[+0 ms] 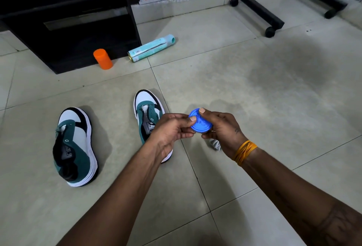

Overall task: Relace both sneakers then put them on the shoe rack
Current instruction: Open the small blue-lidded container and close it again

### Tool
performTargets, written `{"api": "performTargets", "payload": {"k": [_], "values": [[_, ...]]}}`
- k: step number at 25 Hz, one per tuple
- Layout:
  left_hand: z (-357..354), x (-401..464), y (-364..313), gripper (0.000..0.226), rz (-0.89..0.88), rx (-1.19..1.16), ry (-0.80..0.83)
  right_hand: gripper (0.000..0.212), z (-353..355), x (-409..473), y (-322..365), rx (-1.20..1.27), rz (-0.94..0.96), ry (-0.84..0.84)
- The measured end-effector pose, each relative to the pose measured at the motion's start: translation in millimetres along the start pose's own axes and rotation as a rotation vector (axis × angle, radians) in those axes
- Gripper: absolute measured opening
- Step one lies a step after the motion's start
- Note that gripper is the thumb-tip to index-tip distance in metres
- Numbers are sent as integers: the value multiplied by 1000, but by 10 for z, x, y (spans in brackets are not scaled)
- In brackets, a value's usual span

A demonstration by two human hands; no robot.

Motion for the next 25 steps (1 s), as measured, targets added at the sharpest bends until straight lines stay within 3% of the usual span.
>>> {"api": "performTargets", "payload": {"k": [6,11,16,22,25], "values": [[68,-81,-88,40,-178,-151,-218,35,-269,146,171,123,3,-7],[577,-35,-737,15,-296,-187,-356,27,-762,363,614,-99,62,115],[1097,66,-1514,18,-420,-113,-387,20,-1375,864,1261,-15,184,55],[1795,265,-2146,19,-563,-128,-644,18,-2212,1365,1774,-56,239,123],[2206,499,-2497,16,-550,-134,-684,11,-2545,1764,1977,-124,350,70]]}}
Point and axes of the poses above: each hand's wrist, its own x-axis towards the middle knuckle, its own z-axis out of the back of the hand, y = z × x, the point moved 7 cm from there along x, towards the middle knuckle, and after that the axes turned 4 degrees about y, right-handed, at the moved point
